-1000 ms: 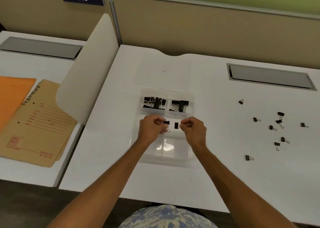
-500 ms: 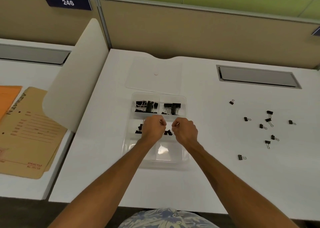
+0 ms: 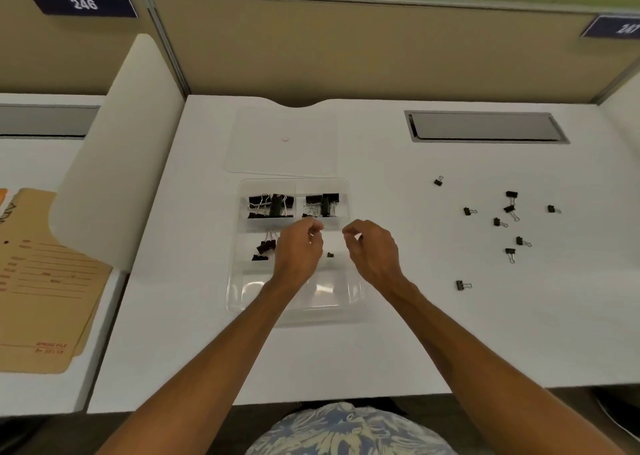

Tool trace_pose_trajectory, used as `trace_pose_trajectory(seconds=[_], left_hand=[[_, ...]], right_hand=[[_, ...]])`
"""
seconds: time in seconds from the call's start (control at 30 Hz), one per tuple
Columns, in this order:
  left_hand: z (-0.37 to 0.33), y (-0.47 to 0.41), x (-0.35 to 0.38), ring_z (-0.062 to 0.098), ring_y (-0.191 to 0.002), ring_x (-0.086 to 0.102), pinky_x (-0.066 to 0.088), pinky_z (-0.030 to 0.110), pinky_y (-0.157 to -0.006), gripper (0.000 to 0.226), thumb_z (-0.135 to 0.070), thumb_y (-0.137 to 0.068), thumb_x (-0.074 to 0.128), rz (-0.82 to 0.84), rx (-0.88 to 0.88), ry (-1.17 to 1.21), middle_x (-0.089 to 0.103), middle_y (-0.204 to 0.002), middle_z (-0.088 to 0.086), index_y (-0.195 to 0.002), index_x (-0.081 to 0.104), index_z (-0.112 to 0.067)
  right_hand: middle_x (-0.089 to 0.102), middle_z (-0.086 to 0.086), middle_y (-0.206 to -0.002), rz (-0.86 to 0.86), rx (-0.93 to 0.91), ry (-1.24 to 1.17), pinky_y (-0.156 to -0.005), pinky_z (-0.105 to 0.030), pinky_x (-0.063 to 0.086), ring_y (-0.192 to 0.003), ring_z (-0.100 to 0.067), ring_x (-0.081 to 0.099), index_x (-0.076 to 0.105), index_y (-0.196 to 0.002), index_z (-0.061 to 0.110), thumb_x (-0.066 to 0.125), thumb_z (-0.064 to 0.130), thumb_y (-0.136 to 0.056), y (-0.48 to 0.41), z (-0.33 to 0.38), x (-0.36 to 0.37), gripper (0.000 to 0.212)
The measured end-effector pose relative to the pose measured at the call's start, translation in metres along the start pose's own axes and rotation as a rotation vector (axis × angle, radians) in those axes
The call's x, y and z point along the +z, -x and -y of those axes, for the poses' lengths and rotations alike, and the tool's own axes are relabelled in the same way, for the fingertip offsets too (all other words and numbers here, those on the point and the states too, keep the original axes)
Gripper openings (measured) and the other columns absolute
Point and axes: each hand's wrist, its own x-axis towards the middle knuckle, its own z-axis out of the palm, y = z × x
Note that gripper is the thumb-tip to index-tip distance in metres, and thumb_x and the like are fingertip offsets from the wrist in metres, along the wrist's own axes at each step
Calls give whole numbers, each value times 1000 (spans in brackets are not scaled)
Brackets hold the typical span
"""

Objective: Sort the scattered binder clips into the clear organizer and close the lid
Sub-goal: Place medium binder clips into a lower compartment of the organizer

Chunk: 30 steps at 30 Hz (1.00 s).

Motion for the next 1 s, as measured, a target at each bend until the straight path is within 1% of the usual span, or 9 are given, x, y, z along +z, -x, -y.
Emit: trace_pose_trajectory(seconds=[0.1, 0.2, 0.3, 0.43, 0.53, 0.63, 0.77, 0.9, 1.0], left_hand=[[-18, 9, 17, 10, -93, 61, 55, 31, -85, 21, -9, -92, 56, -8, 73, 14, 68, -103, -6, -108, 68, -16], [-40, 19, 36, 10, -95, 60, 51, 30, -87, 22, -10, -91, 55, 44, 124, 21, 66, -106, -7, -108, 66, -19], [-61, 30, 57, 9, -96, 59, 48, 28, -89, 22, -11, -92, 56, 80, 160, 20, 65, -108, -7, -108, 66, -21], [-93, 47, 89, 10, -96, 60, 49, 28, -88, 22, -12, -92, 56, 120, 196, 8, 65, -111, -7, -109, 65, -21], [-117, 65, 118, 9, -97, 60, 47, 24, -87, 21, -12, -92, 58, 129, 202, 12, 65, -112, -7, -110, 65, -21], [-142, 86, 147, 8, -98, 60, 45, 19, -86, 22, -13, -92, 58, 142, 209, 11, 65, -113, -7, -111, 65, -21], [-173, 111, 182, 8, -99, 59, 48, 23, -85, 21, -13, -92, 59, 147, 205, 12, 64, -114, -7, -110, 65, -23], [-198, 129, 211, 8, -100, 59, 50, 25, -87, 21, -15, -93, 59, 136, 192, 8, 63, -117, -6, -111, 65, -24], [-215, 137, 227, 8, -101, 58, 48, 23, -86, 21, -16, -93, 59, 141, 194, -9, 62, -119, -5, -113, 64, -22]], right_hand=[[68, 4, -104, -62, 29, -34, -70, -24, 45, -79, -11, 62, 69, -105, 20, 54, 22, -97, 9, -18, -17, 17], [68, 4, -104, -113, 65, -42, -72, -27, 50, -77, -10, 62, 68, -104, 21, 55, 21, -97, 20, -40, -37, 15], [68, 6, -107, -154, 111, -52, -71, -26, 49, -76, -10, 61, 68, -104, 22, 56, 20, -96, 33, -66, -61, 15], [66, 6, -109, -168, 157, -54, -70, -25, 46, -75, -8, 60, 67, -105, 23, 56, 20, -95, 54, -105, -97, 15], [65, 7, -109, -175, 153, -55, -67, -23, 41, -75, -8, 61, 66, -105, 23, 56, 20, -94, 72, -138, -126, 15], [64, 6, -108, -194, 126, -63, -66, -23, 41, -76, -9, 61, 66, -106, 23, 57, 19, -93, 89, -171, -153, 16], [64, 4, -107, -195, 98, -61, -70, -26, 44, -77, -11, 60, 66, -107, 21, 58, 19, -93, 109, -212, -187, 16], [64, 2, -110, -180, 75, -38, -72, -24, 45, -79, -11, 60, 65, -111, 19, 59, 19, -95, 123, -248, -215, 18], [63, 2, -112, -165, 91, -30, -75, -25, 47, -81, -11, 59, 65, -113, 20, 58, 19, -95, 128, -270, -233, 19]])
